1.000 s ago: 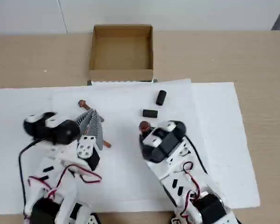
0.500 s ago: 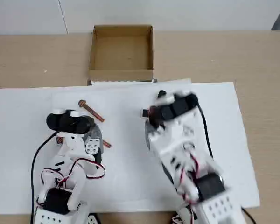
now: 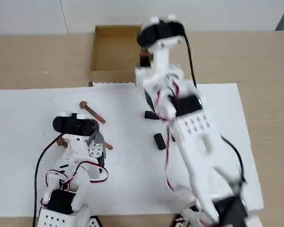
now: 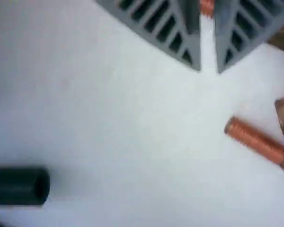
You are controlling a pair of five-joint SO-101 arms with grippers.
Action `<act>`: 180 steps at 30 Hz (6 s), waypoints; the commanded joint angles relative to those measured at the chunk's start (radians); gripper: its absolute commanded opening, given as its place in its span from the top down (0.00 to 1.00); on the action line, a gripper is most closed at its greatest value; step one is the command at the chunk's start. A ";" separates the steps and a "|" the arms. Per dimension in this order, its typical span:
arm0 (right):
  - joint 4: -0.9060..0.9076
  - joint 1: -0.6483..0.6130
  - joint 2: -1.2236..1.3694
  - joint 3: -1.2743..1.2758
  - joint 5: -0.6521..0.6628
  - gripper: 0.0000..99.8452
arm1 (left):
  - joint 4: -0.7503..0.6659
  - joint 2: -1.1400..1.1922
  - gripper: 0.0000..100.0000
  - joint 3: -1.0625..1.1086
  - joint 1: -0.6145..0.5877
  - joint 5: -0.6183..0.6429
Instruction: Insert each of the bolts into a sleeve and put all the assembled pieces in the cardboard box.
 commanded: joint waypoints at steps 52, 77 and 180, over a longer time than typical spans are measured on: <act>0.352 0.045 0.742 -0.957 0.161 1.00 | -0.025 -0.009 0.99 0.051 -0.006 -0.008; 0.868 0.130 0.820 -0.953 -0.152 0.99 | -0.025 -0.009 0.99 0.051 -0.006 -0.008; 0.679 0.254 -1.078 0.764 -0.135 1.00 | 0.430 1.462 0.99 -1.405 -0.141 0.471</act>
